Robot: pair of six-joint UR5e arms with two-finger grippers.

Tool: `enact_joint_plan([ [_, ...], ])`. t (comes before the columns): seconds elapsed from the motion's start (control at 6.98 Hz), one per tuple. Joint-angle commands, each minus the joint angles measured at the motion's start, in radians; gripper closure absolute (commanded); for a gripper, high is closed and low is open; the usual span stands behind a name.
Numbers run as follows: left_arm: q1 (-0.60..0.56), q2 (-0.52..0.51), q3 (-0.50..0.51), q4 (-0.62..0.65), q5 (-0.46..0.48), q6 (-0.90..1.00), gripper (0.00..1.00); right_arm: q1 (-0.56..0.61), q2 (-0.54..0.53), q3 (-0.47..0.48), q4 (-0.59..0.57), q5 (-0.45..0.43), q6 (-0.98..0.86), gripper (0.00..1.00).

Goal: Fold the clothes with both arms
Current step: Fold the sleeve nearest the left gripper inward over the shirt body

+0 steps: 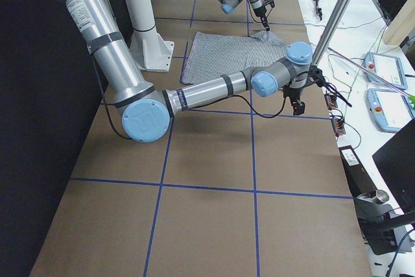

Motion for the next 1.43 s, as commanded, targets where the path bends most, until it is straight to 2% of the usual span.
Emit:
enact_joint_plan([
  [0.0, 0.006, 0.001, -0.006, -0.001, 0.017, -0.006, 0.98, 0.0, 0.0, 0.0, 0.0, 0.0, 0.0, 0.0],
  [0.14, 0.005, -0.001, -0.012, 0.001, 0.017, -0.009, 1.0, 0.0, 0.0, 0.0, -0.002, 0.0, 0.001, 0.0],
  [0.29, 0.005, -0.008, -0.07, 0.024, 0.012, -0.01, 1.0, 0.0, 0.0, 0.0, 0.0, 0.0, 0.001, 0.0],
  [0.43, 0.005, -0.034, -0.127, 0.118, 0.008, -0.012, 1.0, 0.0, 0.0, 0.002, 0.0, 0.0, 0.001, 0.0],
  [0.57, 0.006, -0.106, -0.143, 0.248, 0.008, -0.053, 1.0, 0.0, 0.001, 0.002, 0.0, 0.0, 0.001, 0.0],
  [0.72, 0.017, -0.178, -0.135, 0.337, 0.011, -0.125, 1.0, 0.0, 0.0, 0.0, 0.0, 0.0, 0.001, 0.0],
  [0.86, 0.052, -0.205, -0.131, 0.376, 0.017, -0.144, 1.0, 0.0, 0.0, 0.002, 0.0, 0.0, 0.003, 0.0],
  [1.15, 0.098, -0.305, -0.038, 0.403, 0.02, -0.241, 1.0, 0.0, -0.002, 0.003, 0.0, 0.0, 0.003, 0.0],
  [1.29, 0.12, -0.324, -0.028, 0.403, 0.04, -0.254, 1.0, 0.0, -0.002, 0.003, 0.0, 0.0, 0.003, 0.0],
])
